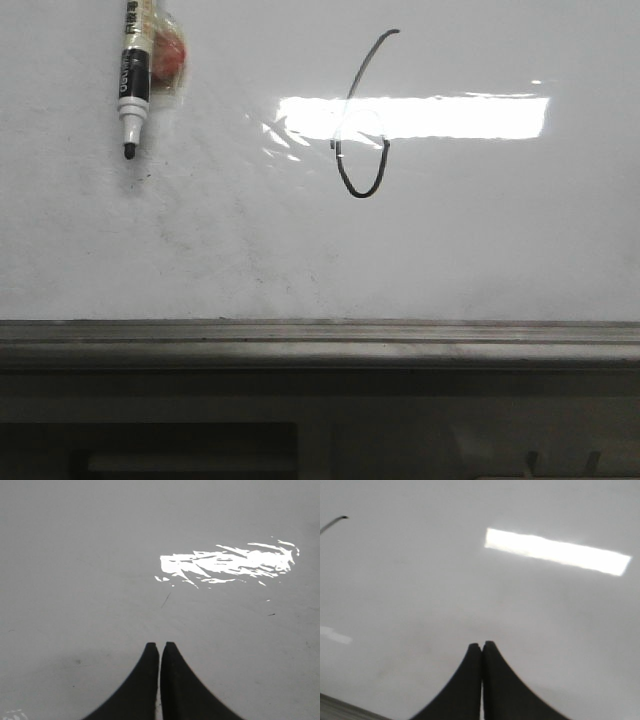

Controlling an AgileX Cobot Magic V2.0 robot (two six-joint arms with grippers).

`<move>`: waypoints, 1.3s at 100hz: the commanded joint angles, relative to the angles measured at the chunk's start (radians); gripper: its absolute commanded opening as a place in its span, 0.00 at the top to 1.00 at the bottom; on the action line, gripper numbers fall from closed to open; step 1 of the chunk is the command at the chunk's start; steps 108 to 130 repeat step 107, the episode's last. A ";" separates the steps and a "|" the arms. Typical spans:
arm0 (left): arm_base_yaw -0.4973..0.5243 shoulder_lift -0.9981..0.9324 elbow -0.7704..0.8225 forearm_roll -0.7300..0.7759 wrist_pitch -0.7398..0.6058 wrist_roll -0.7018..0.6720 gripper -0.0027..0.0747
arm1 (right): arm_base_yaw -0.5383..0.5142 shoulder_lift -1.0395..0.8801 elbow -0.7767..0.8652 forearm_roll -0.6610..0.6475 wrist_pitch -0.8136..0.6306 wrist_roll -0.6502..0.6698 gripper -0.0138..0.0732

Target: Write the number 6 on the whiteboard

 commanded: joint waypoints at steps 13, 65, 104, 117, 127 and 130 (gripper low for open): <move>0.003 -0.032 0.048 -0.009 -0.074 -0.009 0.99 | -0.092 -0.017 0.085 -0.173 -0.201 0.113 0.92; 0.003 -0.032 0.048 -0.009 -0.074 -0.009 0.99 | -0.107 -0.017 0.145 -0.210 -0.240 0.122 0.92; 0.003 -0.032 0.048 -0.009 -0.074 -0.009 0.99 | -0.107 -0.017 0.145 -0.210 -0.240 0.122 0.92; 0.003 -0.032 0.048 -0.009 -0.074 -0.009 0.99 | -0.107 -0.017 0.145 -0.210 -0.240 0.122 0.92; 0.003 -0.032 0.048 -0.009 -0.074 -0.009 0.99 | -0.107 -0.017 0.145 -0.210 -0.240 0.122 0.92; 0.003 -0.032 0.048 -0.009 -0.074 -0.009 0.99 | -0.107 -0.017 0.145 -0.210 -0.240 0.122 0.92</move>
